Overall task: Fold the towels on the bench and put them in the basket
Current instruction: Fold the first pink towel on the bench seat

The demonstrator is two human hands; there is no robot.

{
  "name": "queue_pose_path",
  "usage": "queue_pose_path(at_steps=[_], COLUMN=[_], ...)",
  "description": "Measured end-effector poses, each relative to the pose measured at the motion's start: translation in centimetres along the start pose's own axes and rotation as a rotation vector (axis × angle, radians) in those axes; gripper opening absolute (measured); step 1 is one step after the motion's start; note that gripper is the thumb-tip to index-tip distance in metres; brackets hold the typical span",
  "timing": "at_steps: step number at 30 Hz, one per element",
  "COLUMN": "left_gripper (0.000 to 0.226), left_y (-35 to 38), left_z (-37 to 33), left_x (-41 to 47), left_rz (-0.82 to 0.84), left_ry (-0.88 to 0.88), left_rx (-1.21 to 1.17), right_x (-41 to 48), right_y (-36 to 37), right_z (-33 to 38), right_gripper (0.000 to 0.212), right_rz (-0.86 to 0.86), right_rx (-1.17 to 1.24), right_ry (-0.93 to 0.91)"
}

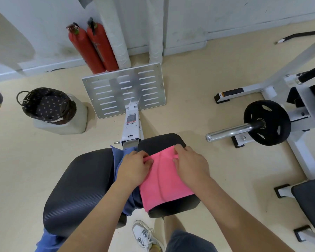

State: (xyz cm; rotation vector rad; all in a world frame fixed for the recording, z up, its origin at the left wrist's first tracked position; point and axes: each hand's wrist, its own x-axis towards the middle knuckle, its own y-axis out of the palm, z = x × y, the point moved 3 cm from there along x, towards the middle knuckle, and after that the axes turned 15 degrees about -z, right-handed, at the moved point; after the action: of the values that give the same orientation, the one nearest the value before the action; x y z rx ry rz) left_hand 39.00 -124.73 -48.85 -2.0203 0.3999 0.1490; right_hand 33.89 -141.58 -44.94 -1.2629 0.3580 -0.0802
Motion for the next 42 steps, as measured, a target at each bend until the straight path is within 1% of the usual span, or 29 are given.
queue_pose_path(at_steps=[4,6,9,11,14,16,18,19,20,22,24,26,27,28,30,32,34,36,37,39,42], left_gripper=[0.030,0.033,0.032,0.025,0.020,0.022,0.025,0.031,0.039,0.041,0.036,0.033,0.032,0.030,0.029,0.034,0.040,0.037,0.032,0.027,0.033], left_y=[-0.4,-0.6,-1.0,-1.3,-1.9,-2.6,-3.8,-4.7,-5.6,-7.5,-8.2,-7.6,-6.8,-5.7,-3.3,-1.6,-1.0,-1.0,-0.9,-0.9,-0.9], left_z=[0.3,0.4,0.6,0.5,-0.1,-0.6,-1.5,-2.1,-2.7,-4.0,-5.0,-5.3,-5.2,-4.9,-3.9,-2.8,-2.5,-2.9,-3.1,-3.6,-3.5], left_x=[0.2,0.2,0.2,0.3,0.3,0.2,0.0,-0.1,-0.1,0.2,0.3,0.2,0.1,-0.1,-0.9,-1.9,-2.4,-2.5,-2.5,-2.8,-3.6], left_rz=[0.094,0.138,0.198,0.223,0.215,0.164,0.099,0.056,-0.001,-0.155,-0.312,-0.395,-0.381,-0.331,-0.206,-0.124,-0.088,-0.073,-0.066,-0.046,-0.019], left_ry=[-0.049,-0.103,-0.185,-0.186,-0.152,-0.137,-0.106,-0.069,-0.014,0.159,0.356,0.482,0.502,0.505,0.516,0.535,0.541,0.572,0.590,0.621,0.640], left_rx=[-0.006,-0.038,-0.130,-0.174,-0.198,-0.272,-0.357,-0.376,-0.378,-0.325,-0.238,-0.098,-0.018,0.052,0.158,0.227,0.279,0.322,0.322,0.239,0.145], right_x=[0.3,0.5,1.6,2.8,4.5,5.2,5.5,5.6,5.7,5.7,5.1,4.0,3.3,2.5,1.1,0.0,-0.8,-1.4,-1.7,-2.2,-3.1], right_y=[0.5,0.6,0.8,0.8,0.4,-0.3,-1.5,-2.4,-3.4,-5.8,-7.3,-6.8,-5.9,-4.7,-2.1,-0.7,-0.5,-0.8,-0.8,-0.6,0.2], right_z=[-0.3,-0.4,-0.4,-0.1,0.7,1.0,1.2,1.3,1.2,0.8,0.4,-0.1,-0.5,-1.1,-2.1,-2.7,-2.9,-2.9,-2.9,-2.7,-2.4], right_gripper=[0.031,0.038,0.060,0.069,0.070,0.065,0.059,0.057,0.056,0.051,0.039,0.031,0.031,0.032,0.036,0.036,0.033,0.031,0.032,0.036,0.052], right_rz=[0.045,0.102,0.242,0.380,0.572,0.599,0.533,0.465,0.379,0.173,-0.044,-0.206,-0.222,-0.211,-0.138,-0.080,-0.090,-0.107,-0.106,-0.080,-0.044], right_rx=[0.023,0.043,0.033,0.031,0.117,0.174,0.223,0.266,0.323,0.415,0.341,0.226,0.182,0.136,0.052,0.015,0.005,-0.011,-0.018,-0.005,0.031], right_ry=[0.034,0.048,0.044,0.018,-0.024,-0.062,-0.112,-0.127,-0.132,-0.161,-0.254,-0.344,-0.365,-0.374,-0.381,-0.387,-0.400,-0.422,-0.435,-0.458,-0.487])
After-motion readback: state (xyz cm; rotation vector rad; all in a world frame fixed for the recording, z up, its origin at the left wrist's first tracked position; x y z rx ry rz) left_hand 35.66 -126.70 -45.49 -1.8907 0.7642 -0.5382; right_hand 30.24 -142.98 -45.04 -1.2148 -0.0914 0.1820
